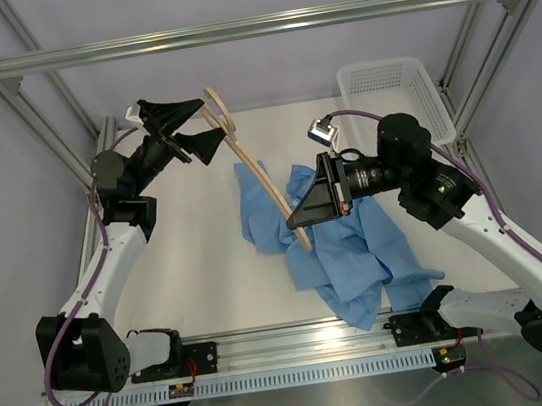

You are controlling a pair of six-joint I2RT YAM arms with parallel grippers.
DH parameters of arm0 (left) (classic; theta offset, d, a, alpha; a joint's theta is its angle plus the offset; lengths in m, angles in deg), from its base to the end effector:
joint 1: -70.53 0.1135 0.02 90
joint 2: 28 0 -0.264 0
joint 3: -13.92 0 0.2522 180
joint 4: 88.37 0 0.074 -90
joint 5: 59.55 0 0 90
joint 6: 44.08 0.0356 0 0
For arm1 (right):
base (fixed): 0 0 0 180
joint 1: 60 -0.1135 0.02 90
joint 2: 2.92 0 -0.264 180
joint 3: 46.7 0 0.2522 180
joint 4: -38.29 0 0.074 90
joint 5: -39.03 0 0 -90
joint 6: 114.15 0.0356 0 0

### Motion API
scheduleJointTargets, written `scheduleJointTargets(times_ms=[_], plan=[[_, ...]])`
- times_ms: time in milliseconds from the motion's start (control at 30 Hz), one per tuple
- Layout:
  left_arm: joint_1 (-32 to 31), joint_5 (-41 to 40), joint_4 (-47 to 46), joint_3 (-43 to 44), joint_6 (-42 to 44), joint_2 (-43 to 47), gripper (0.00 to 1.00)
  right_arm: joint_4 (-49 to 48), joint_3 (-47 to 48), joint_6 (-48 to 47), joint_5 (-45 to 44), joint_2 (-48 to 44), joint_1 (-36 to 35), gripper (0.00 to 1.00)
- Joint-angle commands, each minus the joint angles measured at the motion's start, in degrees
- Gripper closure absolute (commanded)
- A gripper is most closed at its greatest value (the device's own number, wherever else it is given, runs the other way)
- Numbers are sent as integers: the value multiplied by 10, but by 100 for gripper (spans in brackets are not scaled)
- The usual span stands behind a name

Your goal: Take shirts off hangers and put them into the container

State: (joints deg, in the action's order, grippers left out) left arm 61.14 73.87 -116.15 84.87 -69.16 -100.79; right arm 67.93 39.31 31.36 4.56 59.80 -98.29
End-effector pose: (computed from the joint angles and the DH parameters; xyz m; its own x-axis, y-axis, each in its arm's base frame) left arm 0.2760 -0.0704 0.4013 -0.8426 -0.5275 0.1089 0.0822 -0.3256 -0.9419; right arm 0.1578 0.1620 0.4374 -0.8683 -0.0911 -0.4876 -0.4912 0.0205 0.8708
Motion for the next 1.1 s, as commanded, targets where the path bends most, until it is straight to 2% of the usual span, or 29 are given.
scheduleJointTargets(times_ms=[0, 167, 233, 267, 300, 333, 367, 400, 467, 500, 533, 600, 633, 767, 867, 1067], plan=[[2, -6, 61, 28, 48, 42, 8, 8, 21, -8, -32, -16, -7, 100], [2, -18, 180, 27, 129, 92, 7, 30, 34, -19, -88, -15, -7, 100], [2, -31, 290, 47, 213, 125, 8, 28, 40, -19, -103, -10, -7, 100], [4, -38, 387, 57, 246, 135, 9, 23, 43, -16, -112, -4, -7, 100], [7, -47, 436, 70, 322, 145, 11, 25, 52, -19, -117, 0, -7, 100], [8, -70, 493, 103, 365, 161, 12, 25, 58, -19, -120, 6, -7, 100], [9, -89, 599, 123, 406, 168, 12, 21, 64, -19, -122, 20, -7, 100], [10, -109, 656, 146, 498, 172, 13, 21, 78, -23, -125, 28, -7, 100], [10, -186, 757, 206, 584, 184, 15, 18, 97, -27, -129, 55, -7, 100], [10, -212, 831, 219, 656, 190, 19, 14, 114, -28, -131, 66, -7, 100], [10, -268, 863, 227, 689, 196, 21, 8, 120, -25, -133, 77, -7, 100], [6, -327, 937, 237, 764, 216, 23, -20, 141, -19, -137, 110, -7, 100], [2, -385, 953, 233, 779, 225, 26, -26, 148, -19, -142, 121, -7, 100], [-5, -482, 981, 176, 821, 295, 30, -107, 196, -4, -155, 192, -7, 100], [-8, -513, 988, 136, 842, 326, 31, -152, 239, 9, -154, 241, -11, 100], [-9, -523, 1012, 111, 856, 357, 32, -198, 347, 30, -151, 346, -29, 100]])
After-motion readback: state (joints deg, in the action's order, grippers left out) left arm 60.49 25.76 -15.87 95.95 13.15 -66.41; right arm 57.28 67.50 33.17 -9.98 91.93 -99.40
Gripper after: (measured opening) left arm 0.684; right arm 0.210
